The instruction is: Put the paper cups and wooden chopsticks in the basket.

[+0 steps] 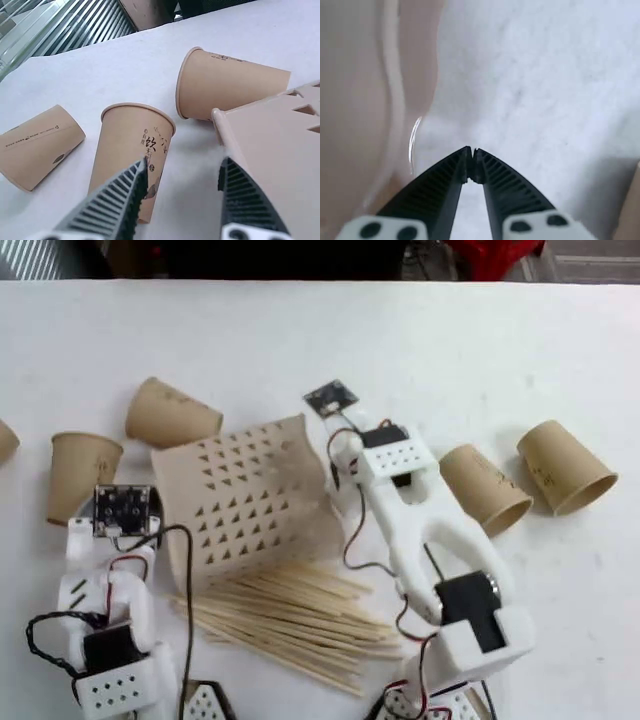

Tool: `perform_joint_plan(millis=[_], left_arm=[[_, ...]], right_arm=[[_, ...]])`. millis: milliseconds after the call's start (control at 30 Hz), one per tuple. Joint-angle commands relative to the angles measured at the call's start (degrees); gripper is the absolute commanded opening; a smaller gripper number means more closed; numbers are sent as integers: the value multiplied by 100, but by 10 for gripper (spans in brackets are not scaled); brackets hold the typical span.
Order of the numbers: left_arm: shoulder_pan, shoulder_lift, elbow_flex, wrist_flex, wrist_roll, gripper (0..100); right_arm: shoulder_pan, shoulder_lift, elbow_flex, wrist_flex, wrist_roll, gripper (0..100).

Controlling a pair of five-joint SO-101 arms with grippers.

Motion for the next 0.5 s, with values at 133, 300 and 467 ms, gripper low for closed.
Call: perform_joint_plan(millis=[133,300,467], left_arm=[[101,4,-9,9,53,244],[101,4,-9,9,53,244],[101,4,-9,9,53,244]], right_arm=[[-462,-1437,677,57,-62,18],[-426,-2519,1222,-101,-9,18],[-532,-3424,2031,-620,1574,19]])
